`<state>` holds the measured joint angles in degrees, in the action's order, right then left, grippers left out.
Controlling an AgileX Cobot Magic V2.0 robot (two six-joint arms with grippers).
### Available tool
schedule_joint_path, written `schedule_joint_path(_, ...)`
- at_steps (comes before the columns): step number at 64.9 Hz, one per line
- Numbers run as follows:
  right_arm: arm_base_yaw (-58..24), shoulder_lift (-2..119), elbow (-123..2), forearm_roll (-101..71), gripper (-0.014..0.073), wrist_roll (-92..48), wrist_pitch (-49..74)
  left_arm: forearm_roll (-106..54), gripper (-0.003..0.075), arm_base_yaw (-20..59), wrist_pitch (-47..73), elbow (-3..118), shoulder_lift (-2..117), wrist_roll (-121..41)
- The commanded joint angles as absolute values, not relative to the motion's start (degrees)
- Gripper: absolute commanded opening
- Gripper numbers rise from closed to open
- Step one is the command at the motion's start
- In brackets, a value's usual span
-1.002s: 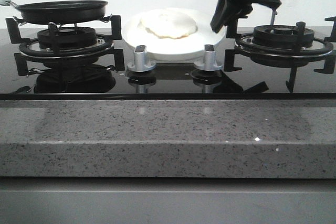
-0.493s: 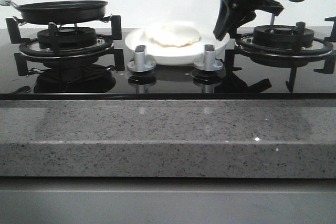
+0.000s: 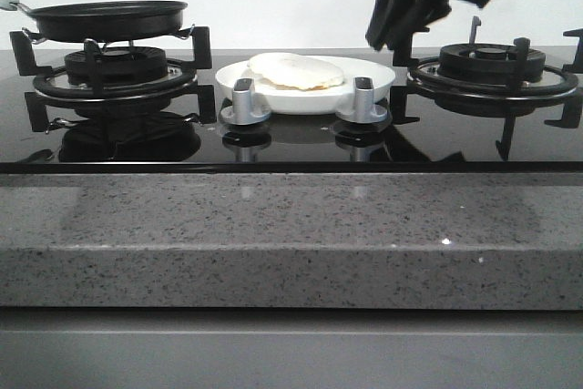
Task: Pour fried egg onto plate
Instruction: 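Open the right gripper and lift it away from the plate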
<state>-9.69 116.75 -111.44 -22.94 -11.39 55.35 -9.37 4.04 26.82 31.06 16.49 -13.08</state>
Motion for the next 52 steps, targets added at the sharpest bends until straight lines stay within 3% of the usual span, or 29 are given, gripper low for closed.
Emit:
schedule_joint_path(1, -9.3, 112.1, -115.4, -23.7, 0.0169, -11.8, 56.2, -9.9, -0.0019, 4.5, 22.0, 32.6, 16.9, -12.9)
schedule_joint_path(17, -9.3, 111.7, -120.0, -23.7, -0.0073, -11.8, 62.7, -9.9, -0.0019, 4.5, 22.0, 32.6, 16.9, -12.9)
schedule_joint_path(42, -9.3, 107.1, -122.7, -10.2, -0.0064, -10.7, 76.5, -9.9, -0.0019, 4.5, 22.0, 32.6, 16.9, -12.9)
schedule_joint_path(52, -9.3, 101.1, -119.3, -4.4, -0.0064, -7.1, 76.5, -9.9, -0.0019, 4.5, 22.0, 32.6, 16.9, -12.9)
